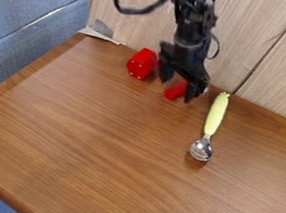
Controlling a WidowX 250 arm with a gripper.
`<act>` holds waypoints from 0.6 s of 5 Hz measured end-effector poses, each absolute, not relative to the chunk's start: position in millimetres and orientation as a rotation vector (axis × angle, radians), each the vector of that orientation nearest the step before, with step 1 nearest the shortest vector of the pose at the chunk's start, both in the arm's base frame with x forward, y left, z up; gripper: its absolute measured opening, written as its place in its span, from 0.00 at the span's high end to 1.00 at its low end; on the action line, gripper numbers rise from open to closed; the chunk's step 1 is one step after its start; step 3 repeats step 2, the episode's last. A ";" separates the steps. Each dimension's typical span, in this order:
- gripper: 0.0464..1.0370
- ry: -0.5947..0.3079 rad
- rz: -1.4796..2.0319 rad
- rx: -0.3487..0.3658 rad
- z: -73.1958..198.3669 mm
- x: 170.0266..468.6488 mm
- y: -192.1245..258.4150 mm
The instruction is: Move the red object to the upper middle of the table
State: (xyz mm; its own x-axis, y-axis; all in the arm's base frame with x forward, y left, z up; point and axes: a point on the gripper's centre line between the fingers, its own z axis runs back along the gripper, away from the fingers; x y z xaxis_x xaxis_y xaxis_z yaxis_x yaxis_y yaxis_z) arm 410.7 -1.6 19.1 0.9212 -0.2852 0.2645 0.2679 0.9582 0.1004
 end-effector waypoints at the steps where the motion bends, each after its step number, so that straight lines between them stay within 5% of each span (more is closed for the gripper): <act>1: 0.04 -0.400 -0.279 0.035 59.9 398.0 -1.3; 3: 0.04 -0.413 -0.266 0.039 64.3 398.4 5.2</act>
